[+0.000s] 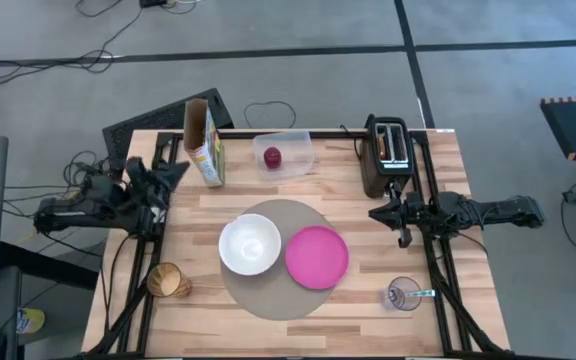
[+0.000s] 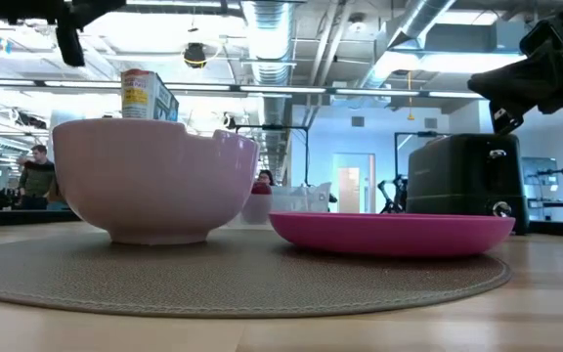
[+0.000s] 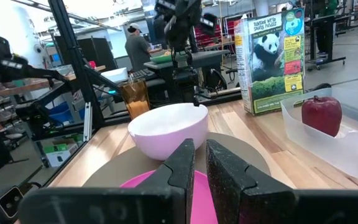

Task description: Arrange a breakfast setting

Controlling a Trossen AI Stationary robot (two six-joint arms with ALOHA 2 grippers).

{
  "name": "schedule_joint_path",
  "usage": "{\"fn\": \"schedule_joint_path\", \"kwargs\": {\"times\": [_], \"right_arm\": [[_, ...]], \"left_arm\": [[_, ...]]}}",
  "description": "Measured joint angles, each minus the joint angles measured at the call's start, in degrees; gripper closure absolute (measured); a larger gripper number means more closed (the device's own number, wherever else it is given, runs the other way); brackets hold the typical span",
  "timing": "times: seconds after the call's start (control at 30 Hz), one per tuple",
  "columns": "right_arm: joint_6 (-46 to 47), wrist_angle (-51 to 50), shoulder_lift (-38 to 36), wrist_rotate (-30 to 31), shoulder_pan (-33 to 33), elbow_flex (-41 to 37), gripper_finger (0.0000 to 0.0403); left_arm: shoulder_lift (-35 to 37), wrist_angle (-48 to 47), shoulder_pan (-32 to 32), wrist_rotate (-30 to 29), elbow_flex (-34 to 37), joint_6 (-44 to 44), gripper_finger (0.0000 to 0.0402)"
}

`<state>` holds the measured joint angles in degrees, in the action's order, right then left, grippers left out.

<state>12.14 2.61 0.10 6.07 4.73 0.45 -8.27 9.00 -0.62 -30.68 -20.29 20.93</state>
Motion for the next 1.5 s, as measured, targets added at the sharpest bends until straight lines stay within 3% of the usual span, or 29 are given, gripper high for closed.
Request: {"fn": "schedule_joint_path", "kwargs": {"times": [0.3, 0.43, 0.57, 0.8, 0.97, 1.13, 1.37, 1.5], "right_arm": [[0.1, 0.6, 0.0, 2.6, 0.0, 0.0, 0.0333], [4.9, 2.1, 0.0, 7.8, 0.0, 0.0, 0.0333], [11.0, 3.4, 0.0, 12.1, 0.0, 0.0, 0.0333], [13.8, 3.7, 0.0, 13.7, 0.0, 0.0, 0.0333], [13.9, 3.9, 0.0, 13.7, 0.0, 0.0, 0.0333], [14.0, 3.9, 0.0, 13.7, 0.0, 0.0, 0.0333], [13.9, 3.9, 0.0, 13.7, 0.0, 0.0, 0.0333], [13.9, 3.9, 0.0, 13.7, 0.0, 0.0, 0.0333]], "left_arm": [[-7.7, 24.5, 0.6, -29.2, -6.1, -16.3, 0.0399], [-7.8, 21.8, 0.8, -34.2, -8.2, -20.6, 0.0370], [-7.9, 12.1, 0.8, -36.0, -10.4, -18.8, 0.0306], [-12.7, -5.8, 0.7, -34.8, -16.9, -10.3, 0.0177], [-20.7, -16.6, 0.7, -34.0, -25.2, -6.5, 0.0124], [-29.2, -30.4, 2.9, -31.1, -35.4, 4.0, 0.0112], [-38.7, -50.9, 12.6, -9.5, -48.0, 16.0, 0.0111], [-44.1, -60.6, 17.6, -5.4, -52.9, 17.3, 0.0111]]}}
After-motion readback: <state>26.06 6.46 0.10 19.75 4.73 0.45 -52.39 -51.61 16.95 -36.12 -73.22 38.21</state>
